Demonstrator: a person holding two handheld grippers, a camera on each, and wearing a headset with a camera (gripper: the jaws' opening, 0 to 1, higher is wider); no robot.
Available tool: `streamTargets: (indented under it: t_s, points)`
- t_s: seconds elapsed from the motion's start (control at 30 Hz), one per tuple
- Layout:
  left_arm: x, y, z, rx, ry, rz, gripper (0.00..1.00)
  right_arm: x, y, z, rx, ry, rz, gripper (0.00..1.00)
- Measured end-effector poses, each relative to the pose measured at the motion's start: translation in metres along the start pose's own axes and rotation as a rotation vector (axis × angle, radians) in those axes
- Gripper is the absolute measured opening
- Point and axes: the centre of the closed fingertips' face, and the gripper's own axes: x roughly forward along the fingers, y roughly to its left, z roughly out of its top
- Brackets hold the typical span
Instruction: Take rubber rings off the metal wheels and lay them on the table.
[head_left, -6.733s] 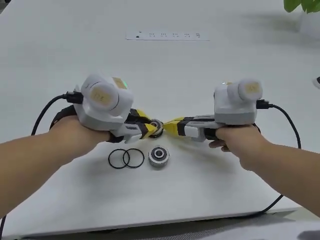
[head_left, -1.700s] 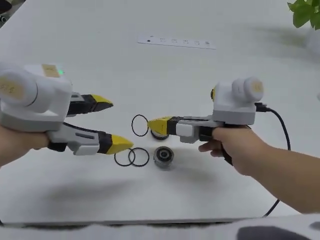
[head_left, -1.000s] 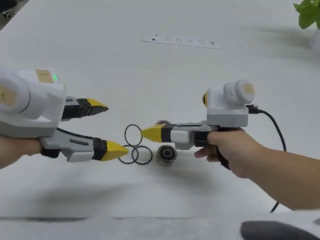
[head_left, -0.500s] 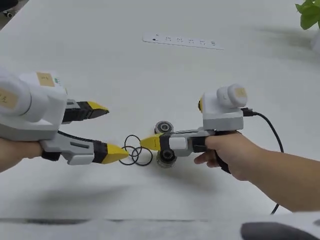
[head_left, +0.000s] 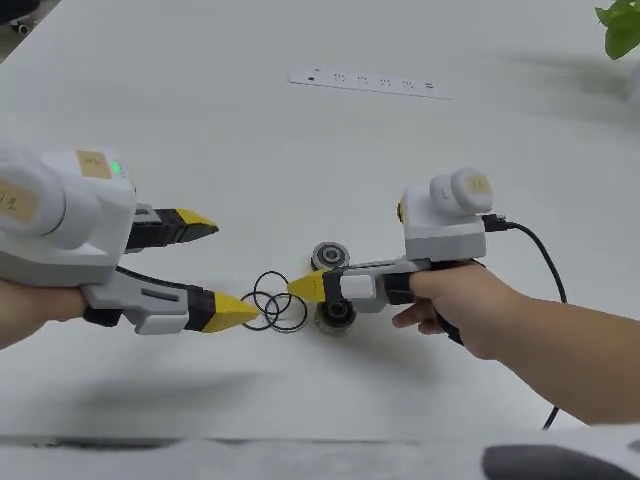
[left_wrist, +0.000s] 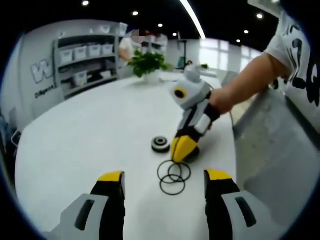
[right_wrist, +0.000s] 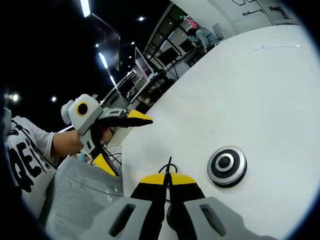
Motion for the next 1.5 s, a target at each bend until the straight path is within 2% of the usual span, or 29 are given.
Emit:
streamTargets:
  t_s: [0.5,1.1,1.5]
  points:
    - [0.000,0.001,-0.002,-0.003,0.005,-0.002,0.65,0.002,-0.014,-0.002,-0.065,0.049,-0.074,0.00]
    - [0.002,-0.001,-0.003,-0.008,0.010,-0.009,0.65,0.006,-0.021,0.001,-0.160,0.083,-0.110,0.06]
    - [0.001,-0.002,-0.002,-0.007,0.010,-0.008,0.64,0.005,-0.015,0.012,-0.226,0.050,-0.108,0.12]
